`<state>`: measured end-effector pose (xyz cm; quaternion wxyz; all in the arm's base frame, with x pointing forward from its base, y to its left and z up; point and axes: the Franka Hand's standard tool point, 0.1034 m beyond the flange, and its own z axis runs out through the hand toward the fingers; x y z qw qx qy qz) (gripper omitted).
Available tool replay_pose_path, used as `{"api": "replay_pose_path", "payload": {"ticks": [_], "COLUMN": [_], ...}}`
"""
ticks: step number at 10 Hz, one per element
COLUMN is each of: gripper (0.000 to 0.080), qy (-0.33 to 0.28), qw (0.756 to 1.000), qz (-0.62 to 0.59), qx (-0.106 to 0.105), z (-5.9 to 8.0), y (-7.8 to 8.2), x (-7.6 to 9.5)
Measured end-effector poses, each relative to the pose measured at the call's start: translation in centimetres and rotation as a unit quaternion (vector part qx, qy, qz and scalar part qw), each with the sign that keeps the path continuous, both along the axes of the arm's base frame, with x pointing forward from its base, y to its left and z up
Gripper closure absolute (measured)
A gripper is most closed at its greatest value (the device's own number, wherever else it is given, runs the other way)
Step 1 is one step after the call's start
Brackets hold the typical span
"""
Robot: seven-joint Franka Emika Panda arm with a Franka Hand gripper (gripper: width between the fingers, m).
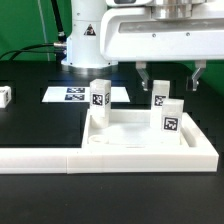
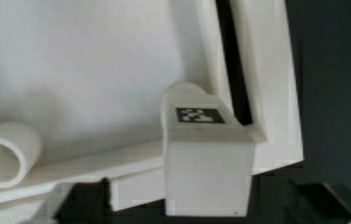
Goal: Assemble square table
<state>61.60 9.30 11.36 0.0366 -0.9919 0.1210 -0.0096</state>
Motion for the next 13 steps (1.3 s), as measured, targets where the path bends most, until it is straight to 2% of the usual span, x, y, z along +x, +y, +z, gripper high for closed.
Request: {"api": "replay_pose_path", "payload": {"ticks": [1, 4, 9, 10, 11, 13], "gripper": [0.0188, 0.0151, 0.0151, 0.0151, 0.0151, 0.0151], "qy": [0.003, 0.014, 0.01, 0.009, -0.004, -0.001], "qw": [0.999, 0.997, 0.998, 0.997, 0.996, 0.997], "qz": [0.033, 0.073, 0.067, 0.077, 0.092, 0.083], "qx": [0.002, 0.006, 0.004, 0.003, -0.003, -0.004], "z": [0.6, 1.3, 1.2, 1.0, 0.6, 0.4], "y": [-0.8, -4.1, -4.4, -5.4, -7.0, -7.3], "x": [-0.4, -1.8, -1.9, -2.1, -2.6, -2.8]}}
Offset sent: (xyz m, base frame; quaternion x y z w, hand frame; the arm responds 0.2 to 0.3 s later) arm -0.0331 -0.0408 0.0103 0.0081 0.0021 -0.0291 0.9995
